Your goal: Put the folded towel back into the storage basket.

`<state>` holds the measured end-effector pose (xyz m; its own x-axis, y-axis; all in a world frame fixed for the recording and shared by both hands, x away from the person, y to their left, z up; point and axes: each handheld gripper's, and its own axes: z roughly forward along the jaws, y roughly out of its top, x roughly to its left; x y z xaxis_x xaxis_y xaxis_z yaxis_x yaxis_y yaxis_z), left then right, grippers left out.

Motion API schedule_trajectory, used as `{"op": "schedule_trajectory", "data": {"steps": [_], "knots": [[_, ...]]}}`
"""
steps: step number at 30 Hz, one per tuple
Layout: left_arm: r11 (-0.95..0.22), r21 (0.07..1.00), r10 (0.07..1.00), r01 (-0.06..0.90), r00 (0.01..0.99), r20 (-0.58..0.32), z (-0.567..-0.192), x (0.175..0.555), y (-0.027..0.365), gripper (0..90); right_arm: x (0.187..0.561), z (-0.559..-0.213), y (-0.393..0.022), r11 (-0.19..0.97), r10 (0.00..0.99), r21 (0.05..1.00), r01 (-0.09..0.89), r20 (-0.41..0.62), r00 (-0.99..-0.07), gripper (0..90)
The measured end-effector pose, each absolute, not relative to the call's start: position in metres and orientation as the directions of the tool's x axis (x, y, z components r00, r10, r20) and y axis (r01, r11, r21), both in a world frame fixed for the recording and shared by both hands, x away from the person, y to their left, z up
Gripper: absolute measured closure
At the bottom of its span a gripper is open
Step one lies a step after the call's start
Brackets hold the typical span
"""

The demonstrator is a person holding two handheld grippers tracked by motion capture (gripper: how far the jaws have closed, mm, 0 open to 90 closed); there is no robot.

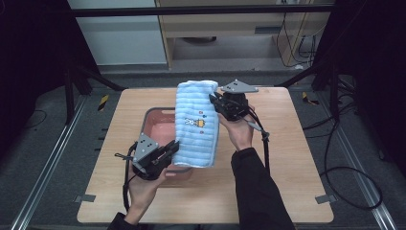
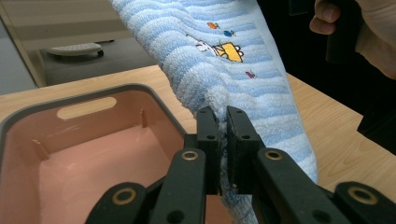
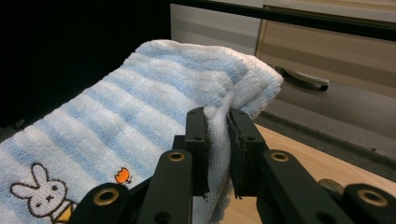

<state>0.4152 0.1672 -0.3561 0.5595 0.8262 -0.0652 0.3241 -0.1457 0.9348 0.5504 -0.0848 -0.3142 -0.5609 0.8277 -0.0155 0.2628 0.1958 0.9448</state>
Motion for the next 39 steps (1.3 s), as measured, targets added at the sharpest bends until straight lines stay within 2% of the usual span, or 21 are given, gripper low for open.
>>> {"op": "schedule_trajectory", "data": {"steps": [22,39], "knots": [[-0.111,0.936,0.867,0.334,0.493,-0.073,-0.354,0.415,0.215,84.8,0.565,-0.311,-0.027,0.222,0.792,0.945,0.242,-0.029,-0.610,79.4],[-0.117,0.914,0.889,0.388,0.452,-0.078,-0.374,0.434,0.233,84.8,0.588,-0.334,0.002,0.257,0.781,0.925,0.281,-0.028,-0.623,79.4]]}}
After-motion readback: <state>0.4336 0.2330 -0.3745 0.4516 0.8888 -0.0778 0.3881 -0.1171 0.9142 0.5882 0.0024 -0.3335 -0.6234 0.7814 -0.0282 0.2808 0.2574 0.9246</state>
